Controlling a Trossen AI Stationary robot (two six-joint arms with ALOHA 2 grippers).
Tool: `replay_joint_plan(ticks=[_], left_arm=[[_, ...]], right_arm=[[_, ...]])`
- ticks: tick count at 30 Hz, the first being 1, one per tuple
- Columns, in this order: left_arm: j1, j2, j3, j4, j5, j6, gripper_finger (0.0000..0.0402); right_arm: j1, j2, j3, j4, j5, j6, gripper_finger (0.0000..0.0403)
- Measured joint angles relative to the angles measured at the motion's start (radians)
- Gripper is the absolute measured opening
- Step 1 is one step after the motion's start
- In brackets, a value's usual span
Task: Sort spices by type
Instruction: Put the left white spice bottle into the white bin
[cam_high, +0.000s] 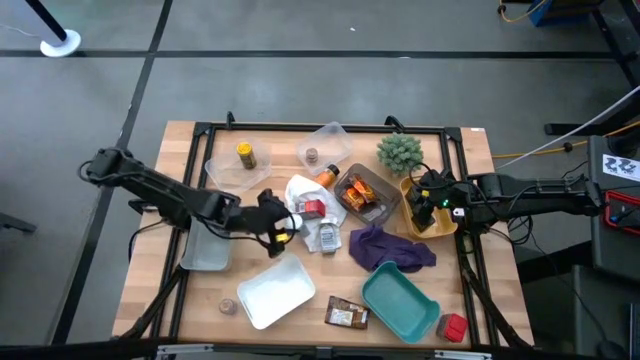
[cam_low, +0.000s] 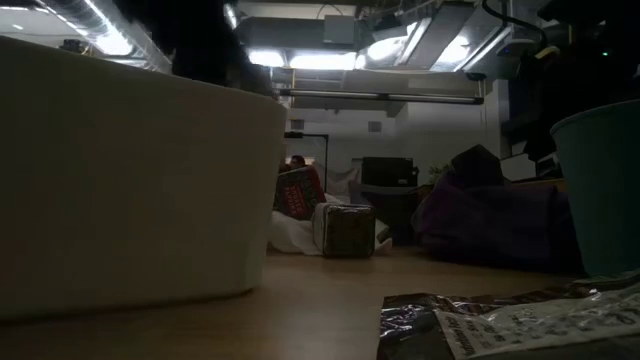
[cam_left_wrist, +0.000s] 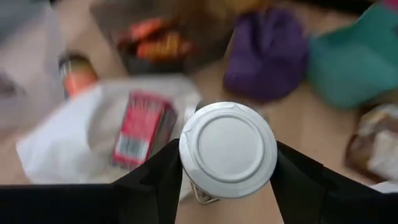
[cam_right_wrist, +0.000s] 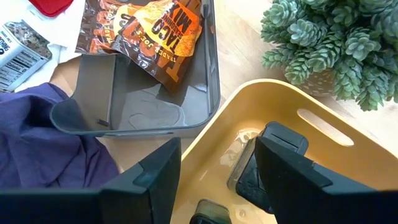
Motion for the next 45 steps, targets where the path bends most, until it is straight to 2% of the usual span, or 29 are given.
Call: replay_joint_plan(ticks=[5, 9, 13, 21, 27, 31, 45], left_arm=[[-0.019, -0.084, 0.043, 0.001, 0.0, 0.028, 0.0186], [-0.089, -0.098, 0.047, -0.002, 0.005, 0.015, 0.0186], [-0.177, -0.079, 0.047, 0.002, 0.07, -0.025, 0.0186], [-0.305, 0.024, 0.047, 0.012, 0.073, -0.131, 0.0186], [-0.315, 0.158, 0.047, 0.021, 0.071, -0.133, 0.0186], [-0.314, 0.214, 0.047, 0.044, 0.067, -0.108, 0.0207], [-0.313, 0.261, 0.046, 0.042, 0.061, -0.181, 0.0221]], right_arm=[[0.0, 0.0, 0.0, 0.0, 0.0, 0.0, 0.0205], [0.0, 0.0, 0.0, 0.0, 0.0, 0.0, 0.0205], [0.0, 0.0, 0.0, 0.0, 0.0, 0.0, 0.0205], [0.0, 0.0, 0.0, 0.0, 0.0, 0.0, 0.0205], [0.0, -0.004, 0.001, -0.001, -0.008, 0.0, 0.0205], [0.0, -0.007, 0.033, 0.0, -0.042, 0.0, 0.0205], [0.0, -0.007, 0.206, -0.001, -0.084, -0.088, 0.0205]])
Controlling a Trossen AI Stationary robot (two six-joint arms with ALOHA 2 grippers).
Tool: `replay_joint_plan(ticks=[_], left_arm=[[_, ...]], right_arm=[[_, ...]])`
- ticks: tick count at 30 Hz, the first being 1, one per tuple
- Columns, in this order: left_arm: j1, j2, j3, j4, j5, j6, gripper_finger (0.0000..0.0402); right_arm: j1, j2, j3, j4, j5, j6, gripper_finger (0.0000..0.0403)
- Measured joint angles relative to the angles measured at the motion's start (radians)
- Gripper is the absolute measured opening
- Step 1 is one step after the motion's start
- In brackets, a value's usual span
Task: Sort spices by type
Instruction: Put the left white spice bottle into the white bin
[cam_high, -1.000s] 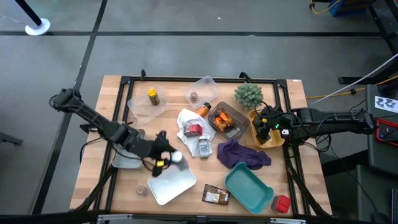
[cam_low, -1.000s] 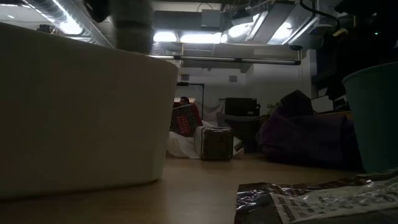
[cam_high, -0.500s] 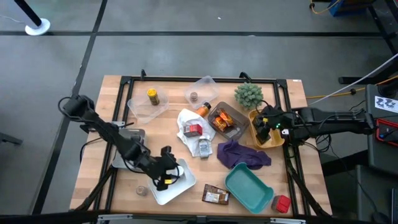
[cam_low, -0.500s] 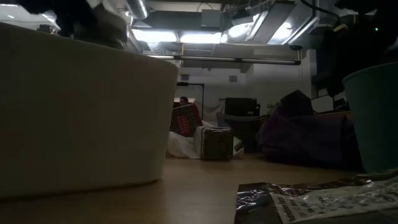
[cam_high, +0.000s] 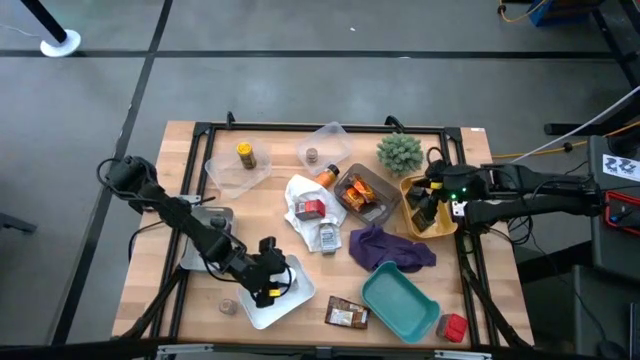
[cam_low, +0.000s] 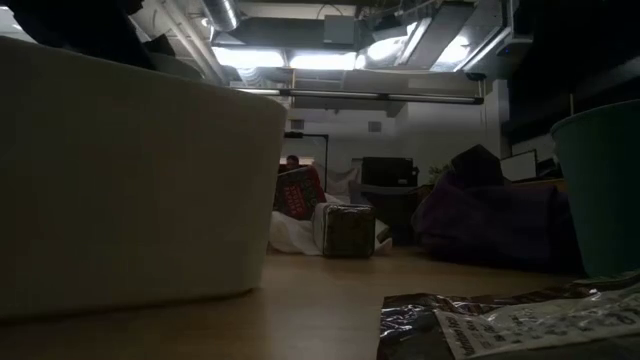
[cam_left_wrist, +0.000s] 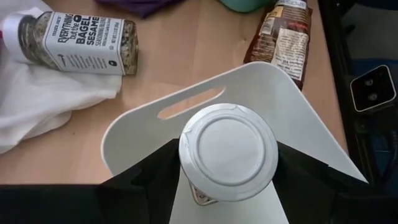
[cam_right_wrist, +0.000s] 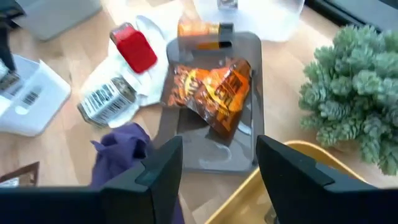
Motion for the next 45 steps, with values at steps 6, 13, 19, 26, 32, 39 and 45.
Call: replay_joint_plan(ticks=[6, 13, 19, 26, 32, 39, 45], left_arm=[[0.0, 0.0, 0.0, -0.003, 0.001, -0.049, 0.0222], [0.014, 0.0, 0.0, -0.003, -0.005, -0.013, 0.0223], [0.024, 0.0, 0.0, -0.004, -0.009, -0.019, 0.0224], [0.027, 0.0, 0.0, -0.004, -0.011, 0.01, 0.0224], [0.028, 0.0, 0.0, -0.004, -0.011, -0.013, 0.0224], [0.033, 0.0, 0.0, -0.004, -0.012, -0.056, 0.0224], [0.033, 0.0, 0.0, -0.004, -0.011, -0.032, 0.0224]], right_arm=[[0.0, 0.0, 0.021, 0.0, -0.002, -0.02, 0.0205], [0.0, 0.0, 0.021, -0.001, -0.019, -0.021, 0.0205], [0.001, 0.0, 0.021, -0.001, -0.09, -0.113, 0.0205], [0.001, 0.0, 0.021, 0.0, -0.099, -0.127, 0.0205], [0.001, 0.0, 0.021, 0.0, -0.099, -0.148, 0.0205], [0.001, 0.0, 0.021, 0.0, -0.099, -0.154, 0.0205], [0.001, 0.0, 0.021, 0.0, -0.099, -0.155, 0.0205]])
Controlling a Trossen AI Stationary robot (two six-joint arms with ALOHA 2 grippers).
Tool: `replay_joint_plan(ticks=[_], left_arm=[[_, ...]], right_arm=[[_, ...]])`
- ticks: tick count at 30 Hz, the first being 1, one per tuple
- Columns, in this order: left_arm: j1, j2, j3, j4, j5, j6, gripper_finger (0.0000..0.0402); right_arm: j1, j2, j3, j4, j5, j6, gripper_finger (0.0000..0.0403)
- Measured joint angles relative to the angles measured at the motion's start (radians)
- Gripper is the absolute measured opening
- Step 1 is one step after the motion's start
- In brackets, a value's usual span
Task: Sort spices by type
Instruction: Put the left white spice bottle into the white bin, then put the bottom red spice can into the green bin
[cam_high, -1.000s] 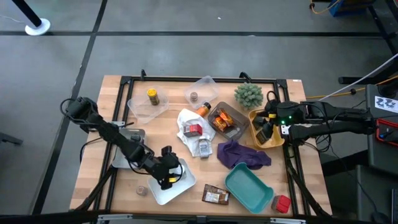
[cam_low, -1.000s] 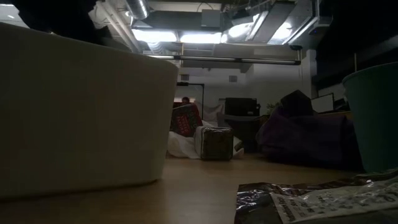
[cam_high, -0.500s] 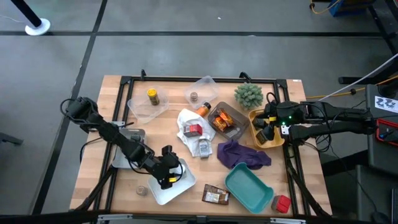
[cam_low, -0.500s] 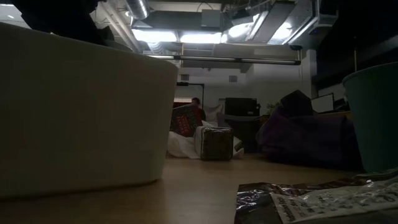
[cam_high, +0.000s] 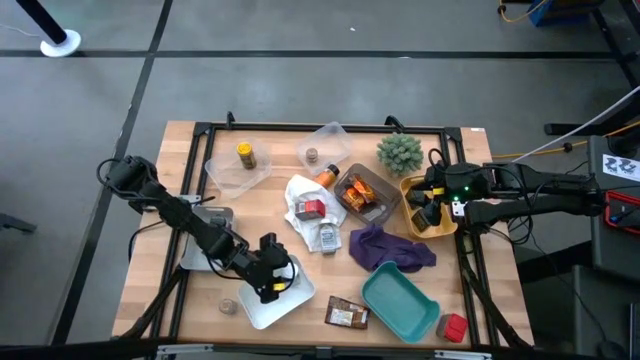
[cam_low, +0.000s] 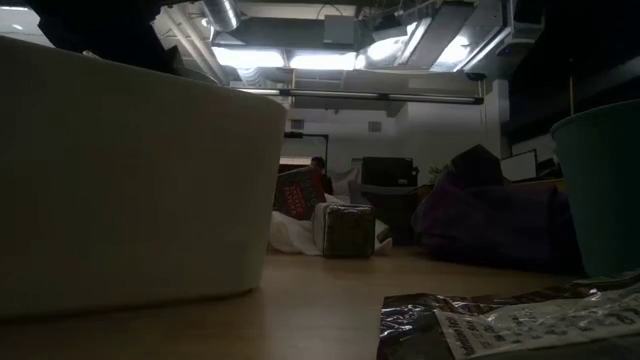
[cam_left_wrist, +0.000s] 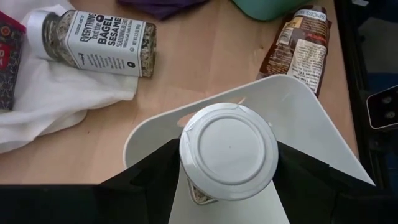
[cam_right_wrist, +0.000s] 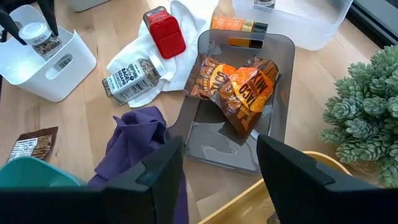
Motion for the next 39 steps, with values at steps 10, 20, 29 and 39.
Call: replay_joint_plan(ticks=[10, 20, 29, 39], left_arm=[[0.006, 0.0, 0.0, 0.014, 0.0, 0.047, 0.0224], [-0.002, -0.001, 0.0, 0.109, -0.004, 0.107, 0.0224], [0.0, -0.04, 0.0, 0.104, -0.003, 0.173, 0.0224], [0.001, -0.146, 0.001, 0.105, -0.2, 0.337, 0.0223]], right_arm=[[0.0, 0.0, 0.0, 0.0, -0.025, 0.0, 0.0205], [0.0, 0.0, 0.0, 0.0, -0.025, -0.001, 0.0205], [0.0, 0.0, 0.0, 0.0, -0.034, -0.022, 0.0205], [0.0, 0.0, 0.0, 0.0, -0.352, -0.02, 0.0205]])
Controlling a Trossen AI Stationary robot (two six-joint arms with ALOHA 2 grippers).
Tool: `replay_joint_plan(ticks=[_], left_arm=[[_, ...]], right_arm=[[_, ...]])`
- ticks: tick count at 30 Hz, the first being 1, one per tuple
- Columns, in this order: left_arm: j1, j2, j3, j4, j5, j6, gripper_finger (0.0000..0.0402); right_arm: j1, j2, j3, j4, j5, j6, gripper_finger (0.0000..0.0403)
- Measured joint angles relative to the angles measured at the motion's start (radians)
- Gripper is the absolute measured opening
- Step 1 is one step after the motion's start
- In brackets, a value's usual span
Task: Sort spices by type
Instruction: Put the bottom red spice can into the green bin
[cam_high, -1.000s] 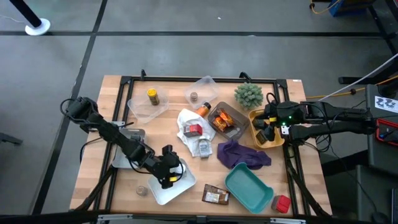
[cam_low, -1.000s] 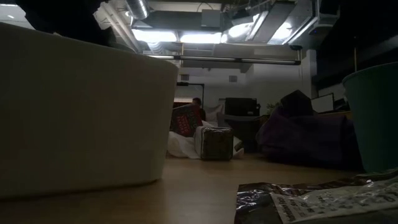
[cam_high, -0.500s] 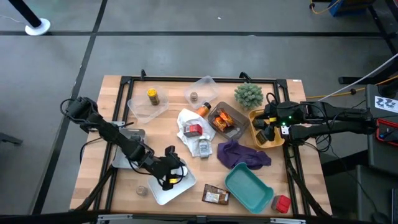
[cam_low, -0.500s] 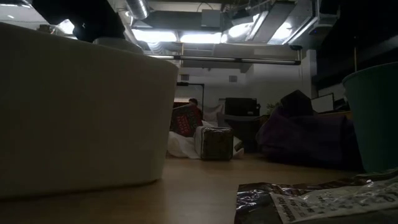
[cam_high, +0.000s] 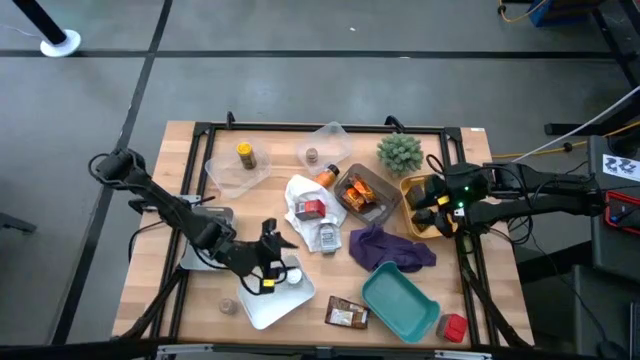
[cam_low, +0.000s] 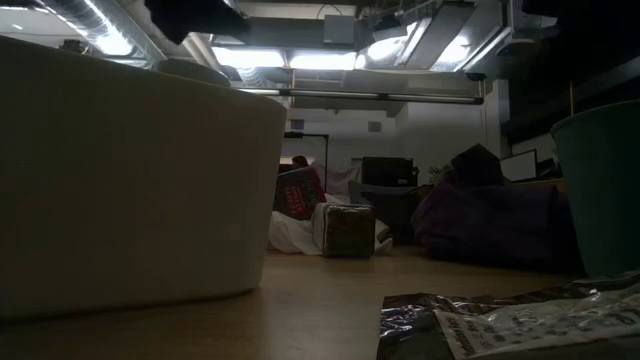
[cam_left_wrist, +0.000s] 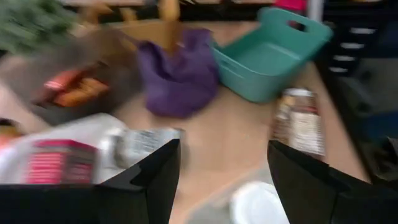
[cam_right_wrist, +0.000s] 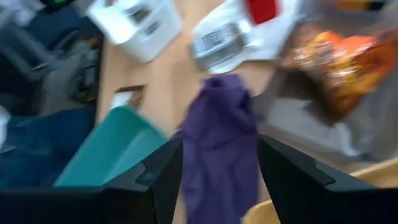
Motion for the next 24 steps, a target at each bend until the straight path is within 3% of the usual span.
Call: replay_joint_plan(ticks=[6, 10, 16, 24], left_arm=[[0.006, -0.003, 0.0, 0.0, -0.146, 0.056, 0.0223], [0.027, -0.003, 0.0, 0.0, -0.149, 0.035, 0.0223], [0.061, -0.003, 0.0, -0.002, -0.15, 0.035, 0.0224], [0.085, -0.003, 0.0, -0.004, -0.149, 0.103, 0.0224]], right_arm=[[0.008, 0.0, 0.0, 0.002, -0.156, 0.091, 0.0204], [0.093, 0.0, 0.0, 0.033, -0.145, 0.113, 0.0204], [0.289, 0.001, 0.0, 0.189, 0.008, 0.114, 0.0204], [0.563, 0.087, 0.001, 0.25, 0.224, 0.182, 0.0204]])
